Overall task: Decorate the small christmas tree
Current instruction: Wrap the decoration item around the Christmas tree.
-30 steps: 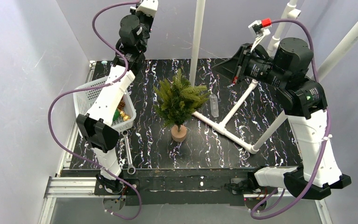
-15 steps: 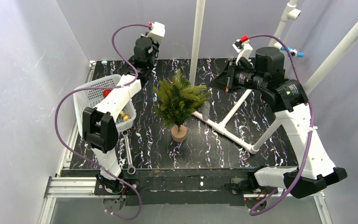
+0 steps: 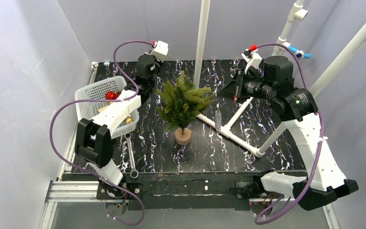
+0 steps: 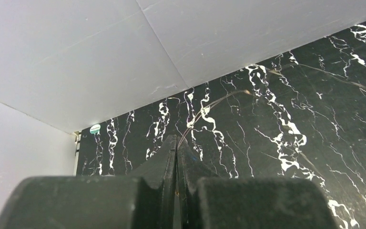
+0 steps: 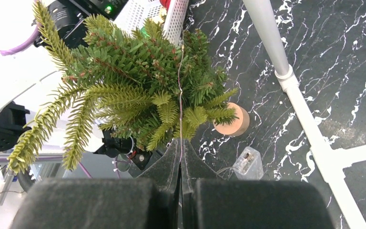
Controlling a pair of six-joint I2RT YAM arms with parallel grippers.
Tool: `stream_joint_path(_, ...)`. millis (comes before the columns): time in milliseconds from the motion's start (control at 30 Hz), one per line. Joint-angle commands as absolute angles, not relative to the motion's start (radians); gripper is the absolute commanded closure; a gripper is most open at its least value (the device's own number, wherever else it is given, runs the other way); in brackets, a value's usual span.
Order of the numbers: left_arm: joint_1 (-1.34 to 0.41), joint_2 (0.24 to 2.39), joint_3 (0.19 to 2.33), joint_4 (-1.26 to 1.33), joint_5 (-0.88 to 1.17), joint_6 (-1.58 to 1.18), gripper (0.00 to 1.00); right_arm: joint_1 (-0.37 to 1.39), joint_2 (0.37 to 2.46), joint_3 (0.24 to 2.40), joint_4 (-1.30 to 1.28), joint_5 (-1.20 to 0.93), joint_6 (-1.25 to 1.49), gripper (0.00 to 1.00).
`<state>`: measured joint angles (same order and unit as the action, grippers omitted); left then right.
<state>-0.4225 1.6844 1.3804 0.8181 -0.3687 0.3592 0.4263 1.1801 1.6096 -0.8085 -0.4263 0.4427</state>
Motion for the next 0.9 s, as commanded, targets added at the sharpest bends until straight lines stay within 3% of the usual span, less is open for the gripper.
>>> stream_joint_path(0, -0.436, 1.596, 1.334, 0.858, -0.340, 0.347, 1.00, 0.405, 1.155, 1.586, -0.811, -0.437, 0.452, 0.99)
stream_joint_path(600, -0.457, 1.627, 1.313, 0.768, -0.296, 0.312, 1.00, 0.327, 1.285, 1.565, -0.859, -0.531, 0.456, 0.99)
stream_joint_path(867, -0.460, 1.623, 1.277, 0.754, -0.296, 0.263, 1.00, 0.303, 1.260, 1.440, -0.827, -0.545, 0.469, 0.99)
